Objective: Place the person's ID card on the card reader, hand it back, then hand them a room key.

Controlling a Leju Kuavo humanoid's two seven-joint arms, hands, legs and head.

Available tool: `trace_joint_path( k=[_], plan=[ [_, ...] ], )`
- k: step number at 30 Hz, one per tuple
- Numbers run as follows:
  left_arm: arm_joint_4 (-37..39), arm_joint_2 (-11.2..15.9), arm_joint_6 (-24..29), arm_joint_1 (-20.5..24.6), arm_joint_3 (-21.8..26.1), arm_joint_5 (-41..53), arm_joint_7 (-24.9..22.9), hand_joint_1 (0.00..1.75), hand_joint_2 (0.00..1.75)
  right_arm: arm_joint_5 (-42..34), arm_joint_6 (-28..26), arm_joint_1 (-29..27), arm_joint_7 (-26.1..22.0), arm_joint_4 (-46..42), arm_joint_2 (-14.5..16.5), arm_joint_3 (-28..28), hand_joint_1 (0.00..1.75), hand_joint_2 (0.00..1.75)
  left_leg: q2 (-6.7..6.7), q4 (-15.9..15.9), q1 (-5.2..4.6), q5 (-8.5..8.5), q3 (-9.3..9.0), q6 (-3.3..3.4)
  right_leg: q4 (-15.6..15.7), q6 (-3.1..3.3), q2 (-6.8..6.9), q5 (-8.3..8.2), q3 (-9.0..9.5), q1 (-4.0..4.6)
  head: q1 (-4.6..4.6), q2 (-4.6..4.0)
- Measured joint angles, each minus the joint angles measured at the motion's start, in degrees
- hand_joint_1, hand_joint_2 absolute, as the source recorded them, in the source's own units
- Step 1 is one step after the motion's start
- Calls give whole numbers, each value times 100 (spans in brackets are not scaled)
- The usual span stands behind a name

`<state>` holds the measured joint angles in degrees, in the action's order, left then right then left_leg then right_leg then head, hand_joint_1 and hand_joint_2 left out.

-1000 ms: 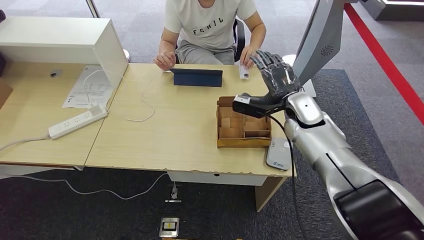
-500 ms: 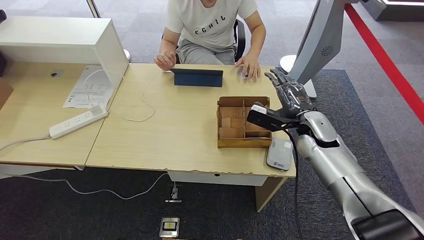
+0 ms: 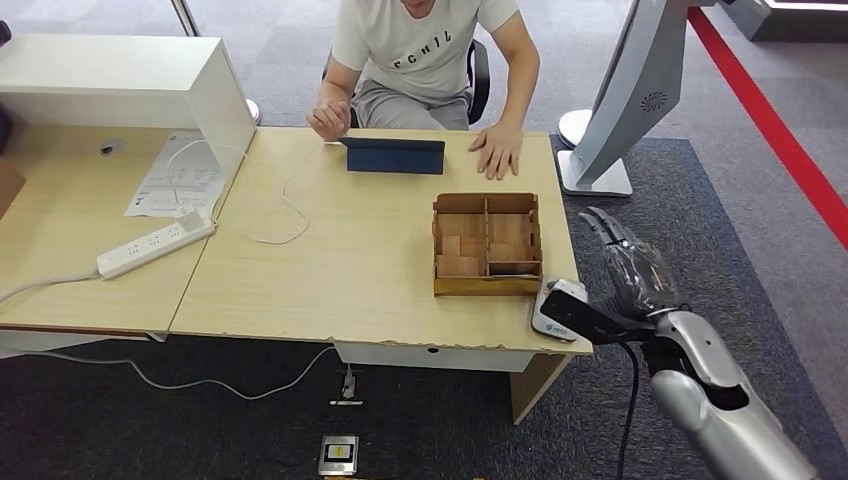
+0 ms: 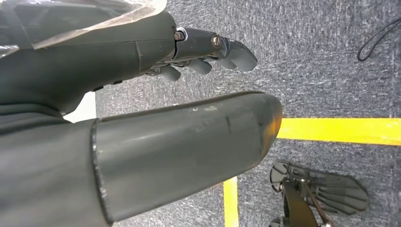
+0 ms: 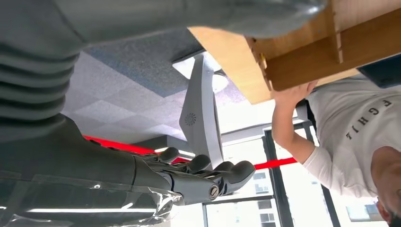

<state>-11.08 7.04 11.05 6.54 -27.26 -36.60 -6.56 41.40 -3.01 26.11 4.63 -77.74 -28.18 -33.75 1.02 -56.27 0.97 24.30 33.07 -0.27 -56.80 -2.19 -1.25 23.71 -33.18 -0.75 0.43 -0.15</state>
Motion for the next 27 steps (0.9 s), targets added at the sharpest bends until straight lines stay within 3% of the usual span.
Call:
trace_joint_path(
  k=[7,15,19,27],
  plan=[
    [0,45,-114,31,-9,53,0,0,0,-112,-239,-675,404,-940,-118,-68,0,175,0,3,1,0,1,-1,0,1,0,2,2,1,0,0],
    [0,56,-143,61,-55,123,26,0,0,-191,-648,-927,704,-939,197,-339,0,175,1,3,1,0,2,-1,0,0,0,3,2,0,1,0],
    [0,56,-166,66,-117,128,35,0,0,-152,-977,-880,665,-566,502,-464,0,175,0,5,2,0,3,-1,-1,2,0,4,2,1,0,0],
    [0,56,-198,81,-210,128,133,0,0,190,-1666,-444,135,1052,1278,-634,0,175,1,6,4,-2,4,-2,-2,2,1,4,2,3,-1,0]
  ],
)
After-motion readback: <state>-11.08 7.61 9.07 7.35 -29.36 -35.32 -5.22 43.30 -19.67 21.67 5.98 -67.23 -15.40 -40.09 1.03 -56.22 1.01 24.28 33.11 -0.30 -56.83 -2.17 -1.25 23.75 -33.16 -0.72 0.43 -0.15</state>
